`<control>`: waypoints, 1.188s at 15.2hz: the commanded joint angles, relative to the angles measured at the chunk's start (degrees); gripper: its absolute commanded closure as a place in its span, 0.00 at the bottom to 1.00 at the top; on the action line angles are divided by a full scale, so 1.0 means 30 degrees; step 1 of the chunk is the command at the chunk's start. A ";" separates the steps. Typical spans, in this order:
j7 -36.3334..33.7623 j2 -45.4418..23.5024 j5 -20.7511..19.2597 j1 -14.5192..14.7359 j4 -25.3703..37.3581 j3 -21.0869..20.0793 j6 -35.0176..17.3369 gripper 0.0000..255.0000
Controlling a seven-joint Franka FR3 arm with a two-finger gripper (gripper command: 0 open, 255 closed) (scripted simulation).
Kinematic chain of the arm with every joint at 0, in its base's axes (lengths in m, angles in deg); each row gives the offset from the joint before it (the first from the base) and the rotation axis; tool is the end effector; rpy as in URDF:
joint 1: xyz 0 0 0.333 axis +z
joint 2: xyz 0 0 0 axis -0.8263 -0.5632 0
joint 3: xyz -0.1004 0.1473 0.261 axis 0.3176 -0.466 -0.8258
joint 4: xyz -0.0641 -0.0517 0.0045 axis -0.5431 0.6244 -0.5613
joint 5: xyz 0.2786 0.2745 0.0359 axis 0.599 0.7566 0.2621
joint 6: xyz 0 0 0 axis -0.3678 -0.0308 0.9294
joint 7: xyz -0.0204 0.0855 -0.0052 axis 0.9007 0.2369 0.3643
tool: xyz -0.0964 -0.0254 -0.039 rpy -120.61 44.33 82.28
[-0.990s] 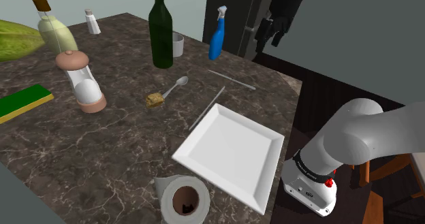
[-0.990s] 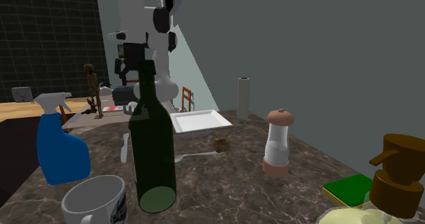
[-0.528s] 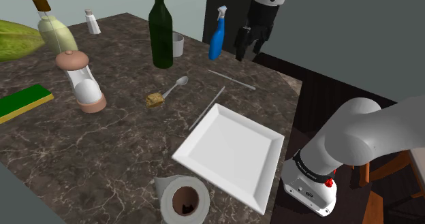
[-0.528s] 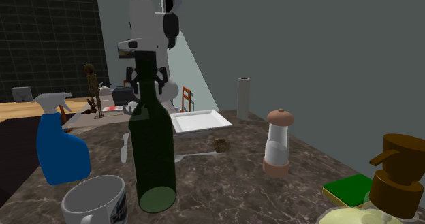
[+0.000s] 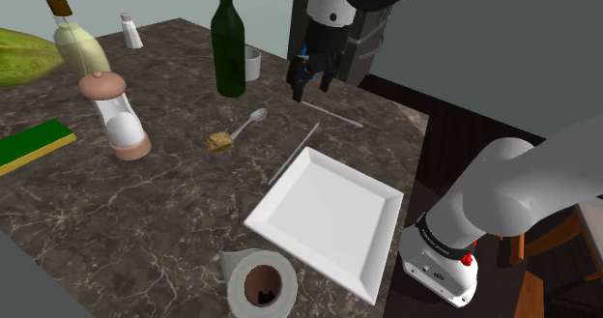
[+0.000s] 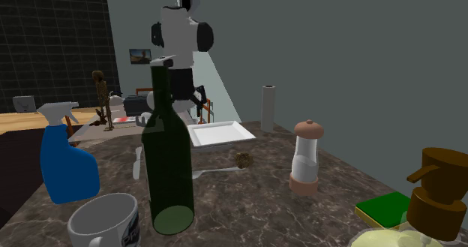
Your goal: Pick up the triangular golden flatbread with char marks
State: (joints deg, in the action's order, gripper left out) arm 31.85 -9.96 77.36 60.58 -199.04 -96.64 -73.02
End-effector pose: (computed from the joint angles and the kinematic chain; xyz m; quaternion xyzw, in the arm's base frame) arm 0.4052 0.1425 0.5128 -0.9998 -0.0061 -0.0057 0.0190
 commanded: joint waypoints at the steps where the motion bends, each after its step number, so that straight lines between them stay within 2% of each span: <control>1: -0.0537 -0.1268 0.0216 0.0195 0.0601 -0.0499 -0.0717 0.00; 8: -0.2388 -0.5469 0.0346 0.0859 0.3138 -0.2014 -0.2550 0.00; 16: -0.4673 -1.0711 -0.0642 0.1975 0.7320 -0.3205 -0.3773 0.00; 18: -0.4736 -1.0970 -0.0708 0.2054 0.7320 -0.3204 -0.4032 0.00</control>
State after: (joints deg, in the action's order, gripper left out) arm 18.01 -42.15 75.40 66.51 -177.51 -106.13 -84.78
